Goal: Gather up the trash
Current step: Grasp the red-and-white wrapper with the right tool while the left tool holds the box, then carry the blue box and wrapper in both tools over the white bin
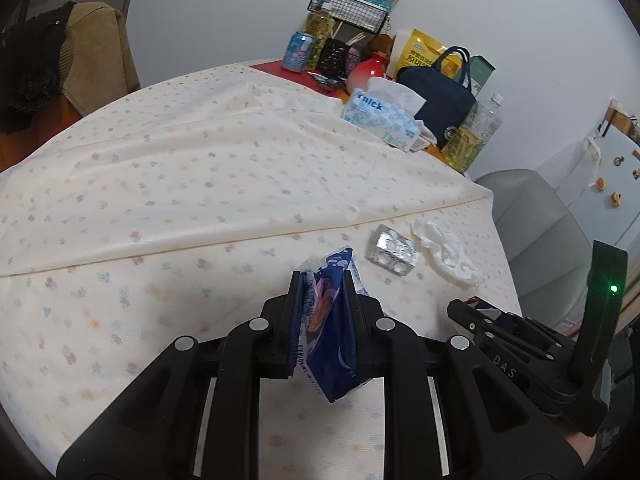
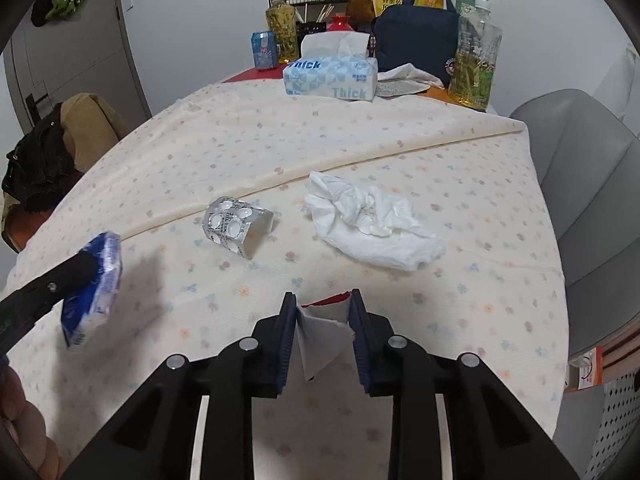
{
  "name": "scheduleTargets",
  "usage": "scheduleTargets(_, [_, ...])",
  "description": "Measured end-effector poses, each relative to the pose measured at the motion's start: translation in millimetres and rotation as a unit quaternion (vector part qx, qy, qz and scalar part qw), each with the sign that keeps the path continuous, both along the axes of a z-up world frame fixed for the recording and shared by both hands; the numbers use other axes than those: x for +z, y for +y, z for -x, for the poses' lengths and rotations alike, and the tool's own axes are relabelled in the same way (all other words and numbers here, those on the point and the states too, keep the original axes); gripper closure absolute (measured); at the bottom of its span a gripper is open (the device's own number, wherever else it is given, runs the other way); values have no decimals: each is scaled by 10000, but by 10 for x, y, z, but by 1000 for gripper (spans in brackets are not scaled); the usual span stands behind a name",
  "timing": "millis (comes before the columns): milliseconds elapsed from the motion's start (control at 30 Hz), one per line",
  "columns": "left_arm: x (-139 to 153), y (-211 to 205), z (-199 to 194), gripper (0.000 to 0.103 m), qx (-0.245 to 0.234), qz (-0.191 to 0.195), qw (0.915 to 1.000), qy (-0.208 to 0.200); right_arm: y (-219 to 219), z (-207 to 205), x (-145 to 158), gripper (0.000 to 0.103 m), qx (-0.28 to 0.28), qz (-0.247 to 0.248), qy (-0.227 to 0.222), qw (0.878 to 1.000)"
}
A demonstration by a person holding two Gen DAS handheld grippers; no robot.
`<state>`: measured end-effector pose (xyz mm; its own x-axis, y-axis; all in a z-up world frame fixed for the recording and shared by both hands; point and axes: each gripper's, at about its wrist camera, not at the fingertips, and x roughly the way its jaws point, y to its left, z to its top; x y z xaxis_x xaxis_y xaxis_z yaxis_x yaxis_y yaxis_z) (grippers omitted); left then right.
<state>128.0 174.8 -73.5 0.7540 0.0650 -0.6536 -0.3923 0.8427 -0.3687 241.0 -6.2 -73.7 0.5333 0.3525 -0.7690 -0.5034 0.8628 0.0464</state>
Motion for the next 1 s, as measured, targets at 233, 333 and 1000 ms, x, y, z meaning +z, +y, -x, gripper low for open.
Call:
scheduleTargets(233, [149,-261,-35,84,-224,-30,9995,-232,-456,331,264,77,-206,-482,-200,9984])
scheduleTargets(333, [198,-411,-70,84,-404,48,9987,-308,-742,493,362,77,-360,-655,-258,9969])
scheduleTargets(1000, [553,-2306,-341,84,-2226,101,9723,-703,-2933,1028,615,77,-2182,-976,-511,9697])
